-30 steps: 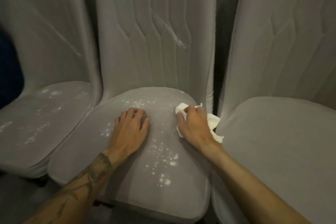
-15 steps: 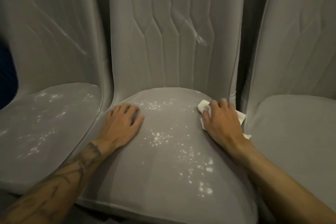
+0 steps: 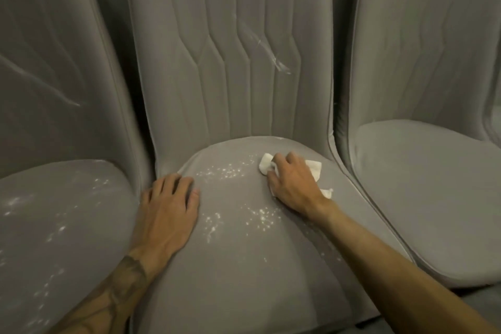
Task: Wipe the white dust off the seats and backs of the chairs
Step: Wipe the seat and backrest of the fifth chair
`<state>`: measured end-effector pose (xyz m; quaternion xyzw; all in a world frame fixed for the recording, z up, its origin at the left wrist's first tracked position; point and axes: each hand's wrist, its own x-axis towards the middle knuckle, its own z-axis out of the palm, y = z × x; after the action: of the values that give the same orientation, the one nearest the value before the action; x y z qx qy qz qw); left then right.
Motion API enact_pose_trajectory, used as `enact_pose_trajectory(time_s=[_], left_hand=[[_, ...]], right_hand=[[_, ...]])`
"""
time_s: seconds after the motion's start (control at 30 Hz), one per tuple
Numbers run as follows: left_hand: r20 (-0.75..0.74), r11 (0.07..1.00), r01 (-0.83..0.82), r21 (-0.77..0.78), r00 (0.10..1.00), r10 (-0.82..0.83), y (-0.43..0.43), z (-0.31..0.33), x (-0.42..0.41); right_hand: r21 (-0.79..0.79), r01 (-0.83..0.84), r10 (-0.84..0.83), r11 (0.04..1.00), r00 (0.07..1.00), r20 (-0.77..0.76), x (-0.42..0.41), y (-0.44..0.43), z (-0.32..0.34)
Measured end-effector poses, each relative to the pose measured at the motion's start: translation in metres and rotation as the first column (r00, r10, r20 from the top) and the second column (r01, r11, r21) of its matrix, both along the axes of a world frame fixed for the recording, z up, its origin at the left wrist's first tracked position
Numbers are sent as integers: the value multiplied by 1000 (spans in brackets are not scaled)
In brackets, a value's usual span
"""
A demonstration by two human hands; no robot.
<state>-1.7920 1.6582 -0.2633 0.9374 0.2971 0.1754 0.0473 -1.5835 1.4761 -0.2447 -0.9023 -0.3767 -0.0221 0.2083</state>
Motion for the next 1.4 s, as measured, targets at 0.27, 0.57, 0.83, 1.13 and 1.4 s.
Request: enact_pose_trajectory(time_s=[0.27,0.57,0.83,1.13,1.4], left_hand=[[43,999,-13,48,999,11,2,-4,2],[49,999,-16,29,999,15,1,-9,3],[37,999,-37,29,999,36,1,-11,5],[35,999,-45,28,998,44,1,-13,6],[48,998,-49,41,998,47,5,-16,7]], right_hand=[[-37,325,-319,945,941,117,32,-18,4],[8,-7,7,1000,999,36,35,33,-5],[-79,196,-184,977,973,137,62,44,-10],[-55,115,-109,992,989,101,81,22,-6],[-24,-105,106,994,992,65,20,89,-9]])
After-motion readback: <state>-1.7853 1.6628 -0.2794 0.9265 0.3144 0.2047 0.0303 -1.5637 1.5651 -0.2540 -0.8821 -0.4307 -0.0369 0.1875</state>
